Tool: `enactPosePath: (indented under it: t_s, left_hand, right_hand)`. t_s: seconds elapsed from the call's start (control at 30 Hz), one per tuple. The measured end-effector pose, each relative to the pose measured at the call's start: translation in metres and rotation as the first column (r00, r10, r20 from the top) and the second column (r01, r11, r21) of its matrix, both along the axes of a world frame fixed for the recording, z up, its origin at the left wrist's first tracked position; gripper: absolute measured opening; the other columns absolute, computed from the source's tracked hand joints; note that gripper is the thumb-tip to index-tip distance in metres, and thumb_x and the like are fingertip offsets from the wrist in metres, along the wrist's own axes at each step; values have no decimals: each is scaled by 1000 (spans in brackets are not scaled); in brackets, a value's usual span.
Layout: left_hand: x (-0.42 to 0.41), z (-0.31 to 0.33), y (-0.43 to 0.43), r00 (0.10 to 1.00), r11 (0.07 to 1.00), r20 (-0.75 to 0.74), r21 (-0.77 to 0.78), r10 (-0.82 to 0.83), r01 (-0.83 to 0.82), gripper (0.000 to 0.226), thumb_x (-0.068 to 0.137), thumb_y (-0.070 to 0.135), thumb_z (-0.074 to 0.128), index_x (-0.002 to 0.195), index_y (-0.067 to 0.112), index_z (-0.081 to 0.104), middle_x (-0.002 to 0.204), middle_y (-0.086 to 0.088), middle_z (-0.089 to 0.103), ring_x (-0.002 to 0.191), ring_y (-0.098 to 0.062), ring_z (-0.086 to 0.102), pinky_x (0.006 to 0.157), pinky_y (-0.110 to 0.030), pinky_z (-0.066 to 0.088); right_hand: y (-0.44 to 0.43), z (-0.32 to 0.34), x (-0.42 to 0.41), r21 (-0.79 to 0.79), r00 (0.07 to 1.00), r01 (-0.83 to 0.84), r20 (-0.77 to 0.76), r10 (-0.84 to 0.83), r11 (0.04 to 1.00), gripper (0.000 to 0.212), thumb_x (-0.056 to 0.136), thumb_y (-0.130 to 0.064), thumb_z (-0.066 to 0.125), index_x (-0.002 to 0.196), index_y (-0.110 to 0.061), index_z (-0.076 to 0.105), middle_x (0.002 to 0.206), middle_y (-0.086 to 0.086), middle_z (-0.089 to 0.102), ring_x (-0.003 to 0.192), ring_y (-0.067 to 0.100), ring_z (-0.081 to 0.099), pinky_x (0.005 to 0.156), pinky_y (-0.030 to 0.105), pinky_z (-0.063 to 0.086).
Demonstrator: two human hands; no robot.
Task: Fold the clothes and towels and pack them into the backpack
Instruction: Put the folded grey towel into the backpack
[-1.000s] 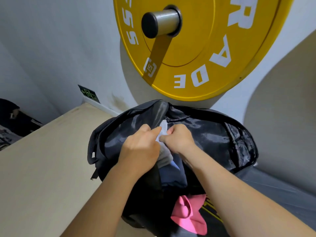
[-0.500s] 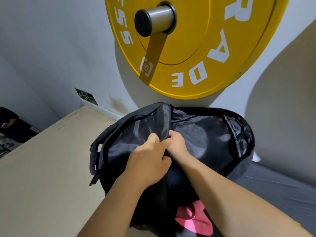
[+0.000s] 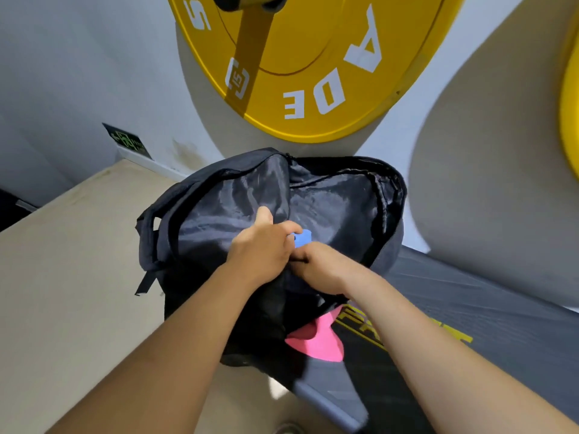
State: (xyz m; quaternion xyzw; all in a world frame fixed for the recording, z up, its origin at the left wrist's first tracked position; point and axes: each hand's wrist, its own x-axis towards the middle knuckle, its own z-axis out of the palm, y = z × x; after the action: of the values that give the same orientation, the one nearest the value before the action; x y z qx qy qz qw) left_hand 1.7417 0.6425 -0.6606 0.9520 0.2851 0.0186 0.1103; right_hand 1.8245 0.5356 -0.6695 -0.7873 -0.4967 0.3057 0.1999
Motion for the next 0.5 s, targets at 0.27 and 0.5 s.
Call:
enactPosePath:
  t_s: [0.27, 0.5]
  left_hand:
    - [-1, 54, -58, 929, 952, 211, 44, -305, 303, 30, 74, 19, 41, 78, 19, 70, 88, -6, 59, 80, -29, 58, 73, -40, 48]
    - [20, 25, -133, 715, 806, -480, 26, -508, 591, 37, 85, 9, 53, 119, 21, 62, 120, -3, 58, 115, -25, 48, 95, -38, 42]
  right_hand:
    - [-100, 30, 39, 361, 747, 612, 27, -664, 703, 30, 89, -16, 56, 119, -20, 60, 95, 0, 62, 103, 25, 57, 79, 26, 36]
    - [-101, -1, 28, -299, -12, 792, -879, -476, 532, 20, 90, -22, 62, 102, -7, 56, 76, 12, 64, 56, 22, 58, 49, 29, 48]
